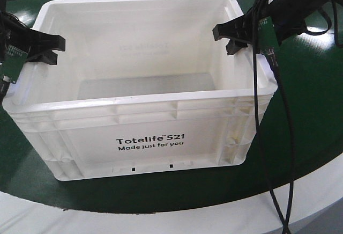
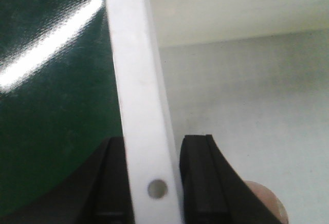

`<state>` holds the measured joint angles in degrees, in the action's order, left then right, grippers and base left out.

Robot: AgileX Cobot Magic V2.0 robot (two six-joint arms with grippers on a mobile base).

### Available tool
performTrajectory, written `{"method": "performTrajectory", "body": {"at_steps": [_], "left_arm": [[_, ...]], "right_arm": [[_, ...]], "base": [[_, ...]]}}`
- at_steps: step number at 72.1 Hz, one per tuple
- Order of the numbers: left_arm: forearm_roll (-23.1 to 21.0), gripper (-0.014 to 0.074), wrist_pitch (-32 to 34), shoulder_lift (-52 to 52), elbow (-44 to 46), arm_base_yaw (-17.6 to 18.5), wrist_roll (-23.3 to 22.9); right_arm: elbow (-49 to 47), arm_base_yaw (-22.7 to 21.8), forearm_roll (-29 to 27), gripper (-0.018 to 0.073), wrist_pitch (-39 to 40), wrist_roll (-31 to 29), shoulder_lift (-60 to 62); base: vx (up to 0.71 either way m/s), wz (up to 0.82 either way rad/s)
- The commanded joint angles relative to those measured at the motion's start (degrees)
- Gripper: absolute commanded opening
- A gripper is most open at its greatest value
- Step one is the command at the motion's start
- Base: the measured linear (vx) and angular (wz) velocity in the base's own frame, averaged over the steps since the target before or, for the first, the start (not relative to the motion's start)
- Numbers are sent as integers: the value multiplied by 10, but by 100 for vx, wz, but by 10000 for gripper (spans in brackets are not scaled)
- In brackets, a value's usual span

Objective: Place moving items into box and shelve
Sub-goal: 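Move both grippers to the crate's side rims and grip them, then lift the crate with both grippers toward the robot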

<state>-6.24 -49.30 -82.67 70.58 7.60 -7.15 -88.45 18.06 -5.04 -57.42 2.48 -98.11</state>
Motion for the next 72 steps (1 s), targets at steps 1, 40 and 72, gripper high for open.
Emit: {"method": "performTrajectory", "body": {"at_steps": [1,40,72], "left_arm": [[-7,-28,10,11,12,-1,10],[-38,-26,-40,40,58,-1,40],[-52,-20,-132,46,150,2,40]], "right_arm": [[-10,-1,-14,-12,27,-16,11],[-10,-1,-33,-12,-1,-40,100],[-10,-1,-34,-12,-55,-40,168]], "base": [[0,0],[0,0],[0,0]]}}
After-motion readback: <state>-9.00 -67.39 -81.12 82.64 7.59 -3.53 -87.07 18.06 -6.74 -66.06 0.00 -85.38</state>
